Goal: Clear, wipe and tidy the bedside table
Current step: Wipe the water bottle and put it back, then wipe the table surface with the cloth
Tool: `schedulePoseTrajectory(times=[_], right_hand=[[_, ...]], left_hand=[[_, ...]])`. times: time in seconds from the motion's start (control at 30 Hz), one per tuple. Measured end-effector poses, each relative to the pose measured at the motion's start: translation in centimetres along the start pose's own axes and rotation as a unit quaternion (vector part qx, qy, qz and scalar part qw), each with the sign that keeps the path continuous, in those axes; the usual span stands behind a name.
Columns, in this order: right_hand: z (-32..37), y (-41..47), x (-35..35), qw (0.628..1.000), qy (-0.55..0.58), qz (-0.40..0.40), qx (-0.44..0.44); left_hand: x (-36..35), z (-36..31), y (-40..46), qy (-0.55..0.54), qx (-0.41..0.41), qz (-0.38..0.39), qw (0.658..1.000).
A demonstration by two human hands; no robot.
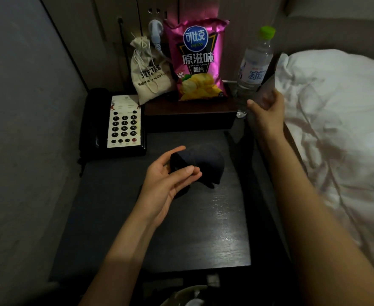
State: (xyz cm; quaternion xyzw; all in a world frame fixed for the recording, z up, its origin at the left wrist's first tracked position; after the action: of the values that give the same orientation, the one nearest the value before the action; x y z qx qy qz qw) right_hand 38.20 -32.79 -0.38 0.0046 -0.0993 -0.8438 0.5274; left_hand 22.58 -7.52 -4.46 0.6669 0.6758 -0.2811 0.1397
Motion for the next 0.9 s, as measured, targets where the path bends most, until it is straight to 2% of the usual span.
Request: schedulePoseTrajectory(times=[0.07, 0.17, 0.27, 0.33, 0.53, 0.77, 0.9], right_hand=[[1.3, -3.8, 0.2, 1.0, 0.02, 0.017, -0.002], [1.1, -10.4, -1.2, 0.984, 0.092, 0.115, -0.096], [0.4, -17.2, -2.0, 0.921, 0.209, 0.214, -0.252], [0.5, -20.2, -1.2, 0.892, 0.233, 0.255, -0.292], [3.0, -21.5, 4.4, 0.958, 0.141, 0.198, -0.151], [5.3, -22.5, 8.3, 0.976, 0.096, 0.157, -0.116], [6.2, -22.8, 10.9, 0.982, 0.091, 0.135, -0.101]], left_hand=[[-0.4, -0.3, -0.3, 0.011, -0.014, 0.003, 1.0], [-1.1, -0.4, -0.8, 0.014, -0.032, 0.007, 0.999], [-2.2, 0.1, -1.7, 0.03, -0.038, 0.02, 0.999], [-2.7, 0.6, -2.4, 0.04, -0.039, 0.026, 0.998], [-3.1, 1.6, -5.7, 0.126, -0.03, 0.026, 0.991], [-4.6, 2.2, -8.2, 0.227, -0.038, -0.004, 0.973], [-7.9, 3.0, -10.0, 0.215, -0.039, 0.048, 0.975]])
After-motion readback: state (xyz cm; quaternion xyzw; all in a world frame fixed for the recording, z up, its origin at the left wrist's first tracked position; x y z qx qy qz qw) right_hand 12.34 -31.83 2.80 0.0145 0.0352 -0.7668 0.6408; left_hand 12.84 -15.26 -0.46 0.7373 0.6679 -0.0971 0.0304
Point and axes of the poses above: each hand's wrist, its own y-axis towards the middle knuckle, its own x-axis out of the back of the hand, z = x × y, the point moved 8 cm from there along y, towards the middle knuckle, and after that the axes turned 2 degrees about -z, right-handed, at the moved point
